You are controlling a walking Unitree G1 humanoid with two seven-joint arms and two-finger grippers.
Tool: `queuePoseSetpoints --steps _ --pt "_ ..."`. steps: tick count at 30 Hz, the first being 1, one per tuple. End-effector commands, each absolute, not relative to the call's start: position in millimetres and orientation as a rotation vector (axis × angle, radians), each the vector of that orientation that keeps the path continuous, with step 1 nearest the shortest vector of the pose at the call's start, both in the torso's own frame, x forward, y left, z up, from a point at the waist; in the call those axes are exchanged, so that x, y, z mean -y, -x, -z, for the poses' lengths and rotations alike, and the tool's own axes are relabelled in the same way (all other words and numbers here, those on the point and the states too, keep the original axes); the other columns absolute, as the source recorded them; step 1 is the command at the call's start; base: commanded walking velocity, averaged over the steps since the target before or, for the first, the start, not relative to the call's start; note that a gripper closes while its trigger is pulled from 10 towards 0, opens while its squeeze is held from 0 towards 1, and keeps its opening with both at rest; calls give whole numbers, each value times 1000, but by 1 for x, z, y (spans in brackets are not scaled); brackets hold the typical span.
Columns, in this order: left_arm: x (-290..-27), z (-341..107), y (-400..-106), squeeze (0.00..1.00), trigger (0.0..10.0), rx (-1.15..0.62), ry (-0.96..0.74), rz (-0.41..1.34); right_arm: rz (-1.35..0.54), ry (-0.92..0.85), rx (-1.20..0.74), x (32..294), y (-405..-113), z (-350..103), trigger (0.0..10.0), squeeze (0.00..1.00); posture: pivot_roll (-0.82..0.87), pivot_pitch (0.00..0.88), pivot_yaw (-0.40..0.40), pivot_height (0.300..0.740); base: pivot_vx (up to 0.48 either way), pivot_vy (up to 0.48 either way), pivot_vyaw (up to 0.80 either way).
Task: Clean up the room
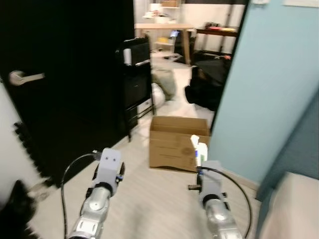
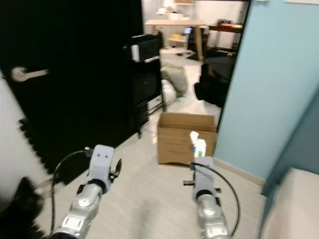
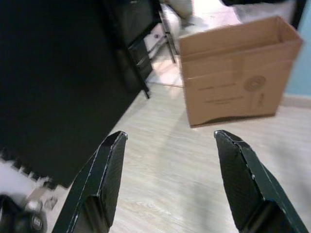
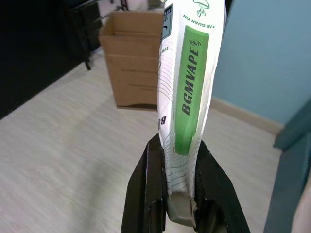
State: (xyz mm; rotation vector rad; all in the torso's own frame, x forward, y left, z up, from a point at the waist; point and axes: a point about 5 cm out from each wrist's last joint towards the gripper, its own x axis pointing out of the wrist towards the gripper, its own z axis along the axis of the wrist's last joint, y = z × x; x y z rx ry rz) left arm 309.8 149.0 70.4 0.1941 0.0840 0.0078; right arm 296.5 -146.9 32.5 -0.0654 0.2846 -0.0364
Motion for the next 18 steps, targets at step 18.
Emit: queuePoseSetpoints --steps 18 --pt "-153 -65 -310 0 10000 -138 -178 -31 -22 85 -310 140 -297 -28 10000 0 -22 0 15 740 0 0 0"
